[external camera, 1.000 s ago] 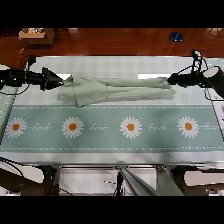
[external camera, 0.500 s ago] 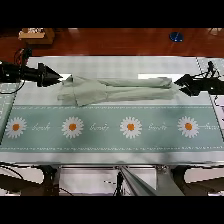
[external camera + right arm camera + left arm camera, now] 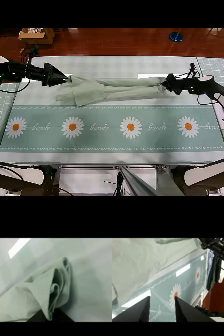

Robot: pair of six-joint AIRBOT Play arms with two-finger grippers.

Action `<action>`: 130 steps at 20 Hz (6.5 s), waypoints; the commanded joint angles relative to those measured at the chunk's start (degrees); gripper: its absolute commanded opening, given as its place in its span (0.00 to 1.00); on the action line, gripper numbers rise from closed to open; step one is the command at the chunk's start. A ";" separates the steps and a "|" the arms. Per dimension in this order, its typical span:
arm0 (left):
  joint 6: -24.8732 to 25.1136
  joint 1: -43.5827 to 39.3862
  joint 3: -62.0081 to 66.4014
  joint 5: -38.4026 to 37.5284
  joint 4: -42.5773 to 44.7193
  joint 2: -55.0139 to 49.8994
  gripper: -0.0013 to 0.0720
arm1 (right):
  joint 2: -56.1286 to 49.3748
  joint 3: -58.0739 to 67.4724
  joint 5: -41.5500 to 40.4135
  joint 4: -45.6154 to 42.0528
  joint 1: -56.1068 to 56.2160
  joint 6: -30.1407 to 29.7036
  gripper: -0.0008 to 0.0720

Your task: Fold the shirts.

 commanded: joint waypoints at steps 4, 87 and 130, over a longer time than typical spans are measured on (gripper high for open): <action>-0.09 -2.73 0.00 -0.57 -2.27 0.11 0.13 | 6.54 0.07 0.85 1.99 2.14 -4.72 0.07; 4.37 -3.82 -14.53 12.07 1.60 32.81 0.05 | 26.69 3.80 18.36 -47.41 27.04 25.73 0.60; 9.09 -3.04 -14.58 11.04 1.62 32.65 0.05 | 46.25 12.48 64.52 -63.19 -33.05 19.52 0.07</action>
